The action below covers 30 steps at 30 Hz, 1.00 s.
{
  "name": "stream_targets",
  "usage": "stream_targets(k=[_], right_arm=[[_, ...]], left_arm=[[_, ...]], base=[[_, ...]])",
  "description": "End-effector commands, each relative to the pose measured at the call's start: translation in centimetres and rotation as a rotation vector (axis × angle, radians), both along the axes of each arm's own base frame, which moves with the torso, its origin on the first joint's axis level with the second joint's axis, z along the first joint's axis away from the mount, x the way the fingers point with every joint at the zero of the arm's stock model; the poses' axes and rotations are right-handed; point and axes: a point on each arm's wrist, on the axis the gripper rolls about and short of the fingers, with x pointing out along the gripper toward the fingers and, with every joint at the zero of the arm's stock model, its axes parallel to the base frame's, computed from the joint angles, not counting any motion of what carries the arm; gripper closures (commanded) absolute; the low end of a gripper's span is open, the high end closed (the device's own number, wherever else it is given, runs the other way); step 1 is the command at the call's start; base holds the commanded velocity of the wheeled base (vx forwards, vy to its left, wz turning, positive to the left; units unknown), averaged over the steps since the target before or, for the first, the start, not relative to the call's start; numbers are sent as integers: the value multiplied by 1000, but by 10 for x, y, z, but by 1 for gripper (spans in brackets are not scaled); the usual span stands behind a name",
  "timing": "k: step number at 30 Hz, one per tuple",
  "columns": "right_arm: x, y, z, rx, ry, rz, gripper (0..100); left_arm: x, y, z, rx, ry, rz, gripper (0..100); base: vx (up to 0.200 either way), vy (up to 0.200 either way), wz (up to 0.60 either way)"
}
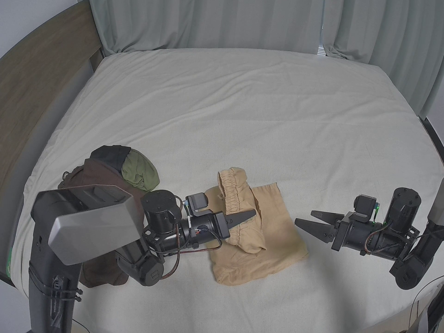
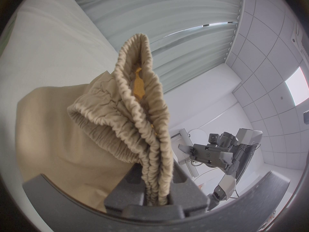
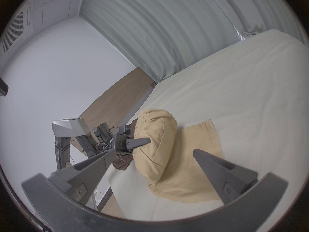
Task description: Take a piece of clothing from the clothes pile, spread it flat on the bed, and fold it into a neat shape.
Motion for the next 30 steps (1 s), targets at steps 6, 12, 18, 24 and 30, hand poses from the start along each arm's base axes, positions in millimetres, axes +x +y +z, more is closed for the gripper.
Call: stream_targets(k=[6,12,18,24,30], right_arm=[[0,1,0,-1,0,3,0],[0,1,0,-2,-2,3,0],[1,0,1,0,-4,-2,0],[3,-1,2,3,-11,-5,0],[3,0,2,4,-13,-5,0]], left_arm=[[1,-9,-22,19,35,-17,100],[2,-15,-27,19,35,-28,100],[6,-23,-29,10,40,-36,100],[9,-24,-30,15,48,-32,100],[12,-26,-31,11,41,-13,0]], base=[[0,0,0],[0,0,0],[0,0,0],[0,0,0],[0,0,0]])
